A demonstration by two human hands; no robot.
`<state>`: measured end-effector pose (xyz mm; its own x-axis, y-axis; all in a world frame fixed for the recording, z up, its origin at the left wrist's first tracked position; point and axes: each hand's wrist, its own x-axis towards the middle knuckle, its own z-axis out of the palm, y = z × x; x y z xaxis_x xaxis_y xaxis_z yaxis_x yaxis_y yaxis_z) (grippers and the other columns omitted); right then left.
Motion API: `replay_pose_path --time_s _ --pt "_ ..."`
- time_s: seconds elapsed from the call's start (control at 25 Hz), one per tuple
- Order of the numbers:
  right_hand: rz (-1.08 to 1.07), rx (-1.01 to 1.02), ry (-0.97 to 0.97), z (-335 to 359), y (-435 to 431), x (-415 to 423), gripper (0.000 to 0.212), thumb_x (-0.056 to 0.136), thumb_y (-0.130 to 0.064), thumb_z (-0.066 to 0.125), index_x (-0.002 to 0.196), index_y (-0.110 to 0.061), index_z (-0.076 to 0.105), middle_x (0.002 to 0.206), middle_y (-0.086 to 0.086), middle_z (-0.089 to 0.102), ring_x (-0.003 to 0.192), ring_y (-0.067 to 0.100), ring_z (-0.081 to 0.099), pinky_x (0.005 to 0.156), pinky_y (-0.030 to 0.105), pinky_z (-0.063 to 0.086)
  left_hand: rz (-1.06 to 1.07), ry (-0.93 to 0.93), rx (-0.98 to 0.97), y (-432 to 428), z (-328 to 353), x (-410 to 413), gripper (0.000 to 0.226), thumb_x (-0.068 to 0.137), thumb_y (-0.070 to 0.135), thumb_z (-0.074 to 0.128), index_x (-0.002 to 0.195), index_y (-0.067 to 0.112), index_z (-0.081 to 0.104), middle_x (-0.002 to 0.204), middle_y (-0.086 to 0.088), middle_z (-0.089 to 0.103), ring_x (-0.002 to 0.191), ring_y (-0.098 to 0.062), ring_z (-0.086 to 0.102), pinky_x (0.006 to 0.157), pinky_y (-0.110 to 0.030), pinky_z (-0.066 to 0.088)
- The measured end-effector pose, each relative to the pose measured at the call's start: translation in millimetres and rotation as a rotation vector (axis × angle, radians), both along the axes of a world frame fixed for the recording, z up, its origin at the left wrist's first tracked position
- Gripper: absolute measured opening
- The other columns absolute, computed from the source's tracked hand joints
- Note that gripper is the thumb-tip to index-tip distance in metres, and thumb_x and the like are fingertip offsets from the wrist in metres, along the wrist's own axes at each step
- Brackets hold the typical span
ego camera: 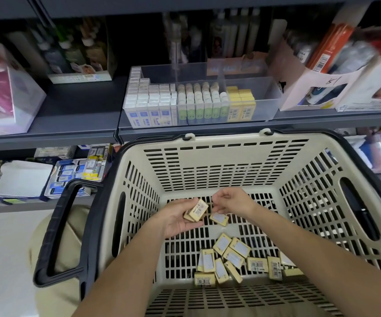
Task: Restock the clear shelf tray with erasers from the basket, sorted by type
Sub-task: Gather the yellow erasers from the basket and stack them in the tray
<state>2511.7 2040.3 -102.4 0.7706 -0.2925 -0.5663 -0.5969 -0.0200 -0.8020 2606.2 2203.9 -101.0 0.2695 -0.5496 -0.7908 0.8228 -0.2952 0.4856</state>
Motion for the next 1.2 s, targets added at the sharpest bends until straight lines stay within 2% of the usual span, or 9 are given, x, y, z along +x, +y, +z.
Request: replay_pose_path --time_s 0.08,0.16,0.24,0.36,0.48,0.68,0.88,1.04,1.2 --pt "0.145 -0.33 0.113 -7.7 -8.9 -8.7 0.01 0.089 -0.023 0.061 0.092 -0.013 0.061 0.093 0.005 0.066 0.078 0.011 0.064 0.075 0.027 0.055 0.008 0.01 0.014 0.9 -1.0 0.3 0.031 0.082 0.016 0.069 0.109 0.003 0.059 0.087 -0.013 0.071 0.082 -0.023 0.069 0.065 -0.032 0.058" --pt "0.469 -0.655 0.273 -18.4 -8.9 -19.2 0.037 0.084 -0.042 0.063 0.109 -0.016 0.054 0.108 0.001 0.057 0.091 0.016 0.059 0.079 0.032 0.052 0.021 0.002 0.028 1.0 -2.0 0.0 0.034 0.081 0.013 0.07 0.111 0.003 0.059 0.091 -0.014 0.071 0.083 -0.023 0.069 0.065 -0.03 0.057" --pt "0.661 -0.792 0.329 -27.6 -0.9 -24.1 0.053 0.081 -0.05 0.061 0.12 -0.018 0.045 0.116 0.0 0.049 0.097 0.02 0.056 0.078 0.035 0.051 0.05 -0.008 0.042 0.5 -3.2 0.3 0.04 0.081 0.009 0.069 0.117 0.002 0.056 0.1 -0.017 0.069 0.087 -0.025 0.069 0.065 -0.03 0.058" --pt "0.677 -0.872 0.249 -29.0 7.4 -17.1 0.04 0.086 -0.035 0.058 0.118 -0.016 0.046 0.117 0.002 0.05 0.096 0.022 0.057 0.071 0.031 0.048 0.117 0.016 0.04 0.3 -4.8 1.7 0.045 0.079 0.004 0.069 0.119 -0.003 0.052 0.103 -0.021 0.067 0.087 -0.027 0.069 0.064 -0.032 0.059" --pt "0.565 -0.753 0.162 -15.3 -1.0 -8.0 0.031 0.083 -0.029 0.058 0.111 -0.015 0.057 0.105 0.002 0.058 0.091 0.018 0.057 0.072 0.029 0.048 0.165 0.014 0.043 -1.7 -6.9 3.5 0.042 0.079 0.003 0.068 0.118 -0.003 0.054 0.106 -0.021 0.066 0.094 -0.029 0.067 0.067 -0.036 0.059" --pt "0.446 -0.397 0.003 31.6 -25.1 -0.2 0.021 0.093 -0.029 0.051 0.082 -0.016 0.063 0.07 -0.004 0.059 0.064 0.01 0.056 0.054 0.019 0.041 0.161 -0.062 -0.023 -16.8 9.3 5.0 0.027 0.086 0.007 0.062 0.112 0.003 0.059 0.1 -0.015 0.068 0.093 -0.025 0.066 0.067 -0.034 0.058" --pt "0.205 -0.249 -0.186 67.0 -39.8 1.1 0.009 0.09 -0.016 0.058 0.092 -0.011 0.065 0.07 -0.007 0.062 0.055 -0.003 0.057 0.054 0.007 0.041 0.179 -0.191 -0.217 -36.6 47.0 10.2 0.025 0.082 0.007 0.065 0.107 0.006 0.062 0.099 -0.013 0.069 0.087 -0.02 0.069 0.062 -0.025 0.056" --pt "0.104 -0.193 -0.276 94.1 -57.1 -6.6 0.013 0.083 -0.009 0.067 0.09 -0.02 0.066 0.085 -0.002 0.069 0.076 0.005 0.064 0.073 0.014 0.048 0.075 -0.346 -0.274 -44.8 81.3 16.6 0.028 0.082 0.002 0.064 0.109 0.008 0.061 0.101 -0.01 0.069 0.092 -0.02 0.066 0.065 -0.024 0.056" --pt "-0.033 -0.164 -0.444 143.5 -88.6 -2.2 0.016 0.084 -0.009 0.063 0.097 -0.018 0.066 0.085 0.0 0.074 0.075 0.01 0.069 0.06 0.015 0.051 -0.034 -0.594 -0.367 -62.9 127.9 33.1 0.032 0.077 0.0 0.067 0.105 0.014 0.061 0.095 -0.004 0.068 0.08 -0.012 0.064 0.063 -0.02 0.053"
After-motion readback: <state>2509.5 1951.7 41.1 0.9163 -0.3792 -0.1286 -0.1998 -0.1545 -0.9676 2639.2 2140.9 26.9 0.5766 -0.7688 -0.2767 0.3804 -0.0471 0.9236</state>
